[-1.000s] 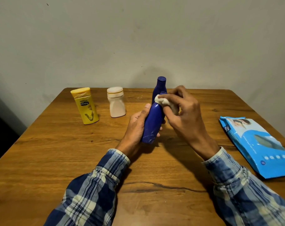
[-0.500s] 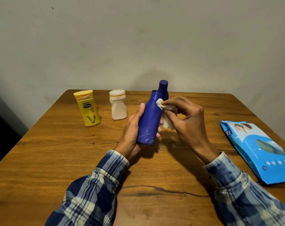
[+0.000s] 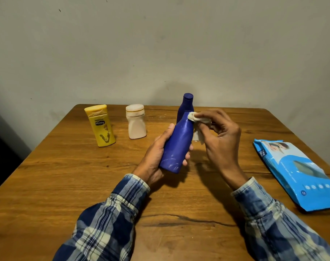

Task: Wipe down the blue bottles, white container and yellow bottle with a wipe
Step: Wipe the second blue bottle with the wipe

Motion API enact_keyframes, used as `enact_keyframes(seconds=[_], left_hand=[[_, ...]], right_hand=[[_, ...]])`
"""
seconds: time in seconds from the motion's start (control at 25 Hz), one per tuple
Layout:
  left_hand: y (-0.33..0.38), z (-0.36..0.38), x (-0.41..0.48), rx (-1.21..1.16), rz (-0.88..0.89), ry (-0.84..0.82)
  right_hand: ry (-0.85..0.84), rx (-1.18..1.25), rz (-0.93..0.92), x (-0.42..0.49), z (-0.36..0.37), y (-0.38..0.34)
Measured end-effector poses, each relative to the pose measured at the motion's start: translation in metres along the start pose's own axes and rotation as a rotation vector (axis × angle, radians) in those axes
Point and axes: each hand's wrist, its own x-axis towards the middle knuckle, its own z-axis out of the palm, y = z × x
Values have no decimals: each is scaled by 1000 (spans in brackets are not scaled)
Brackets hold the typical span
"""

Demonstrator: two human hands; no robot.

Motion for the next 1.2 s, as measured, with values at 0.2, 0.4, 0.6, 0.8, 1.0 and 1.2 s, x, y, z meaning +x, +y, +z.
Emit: enact_keyframes(seconds=[0.2,0.4,0.6,0.8,1.0,1.2], left_hand=[[1,2,-1,-80,-26,-4],[1,1,0,-55,-18,-12],[1,-1,0,-69,13,-1],[0,1,0,-68,13,-13],[2,-8,5,-131,27,32],[-6,-14,12,-191,48,26]], right_hand=[[-50,20,17,-4,5,-1],[-49,5,-25,1,1,3],[-129,-41,-127,-2,3,-5],[-89,-10,-16,0,-1,-4],[-240,-60,-101,-3,0,-4],[-394,-165,-167,-11,5,-10]])
